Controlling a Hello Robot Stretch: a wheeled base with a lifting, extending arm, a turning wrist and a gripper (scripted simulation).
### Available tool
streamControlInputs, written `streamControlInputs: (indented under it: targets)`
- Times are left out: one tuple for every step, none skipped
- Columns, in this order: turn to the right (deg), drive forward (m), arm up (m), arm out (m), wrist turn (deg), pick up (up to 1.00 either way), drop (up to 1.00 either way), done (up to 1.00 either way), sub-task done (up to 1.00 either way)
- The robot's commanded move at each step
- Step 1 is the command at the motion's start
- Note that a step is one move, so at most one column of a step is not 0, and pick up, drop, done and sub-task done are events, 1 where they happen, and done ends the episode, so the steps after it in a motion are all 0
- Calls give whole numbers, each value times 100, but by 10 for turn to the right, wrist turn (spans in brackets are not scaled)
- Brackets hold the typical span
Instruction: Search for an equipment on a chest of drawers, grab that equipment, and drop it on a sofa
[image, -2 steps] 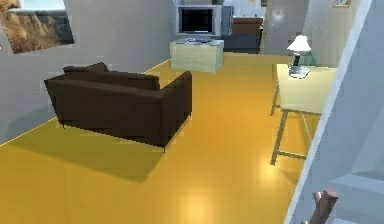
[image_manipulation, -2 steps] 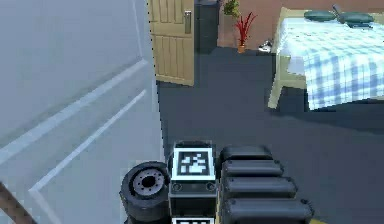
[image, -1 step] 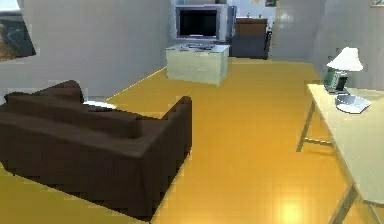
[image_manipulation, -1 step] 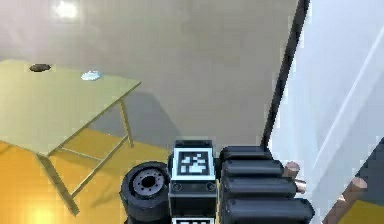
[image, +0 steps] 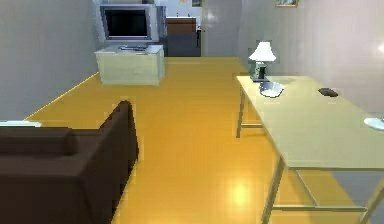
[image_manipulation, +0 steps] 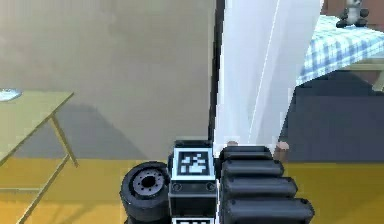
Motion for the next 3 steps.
streamControlInputs:
  targets:
    - [0,100,0,0,0,0,0,0,0]
    - [0,80,0,0,0,0,0,0,0]
    - [-420,0,0,0,0,0,0,0,0]
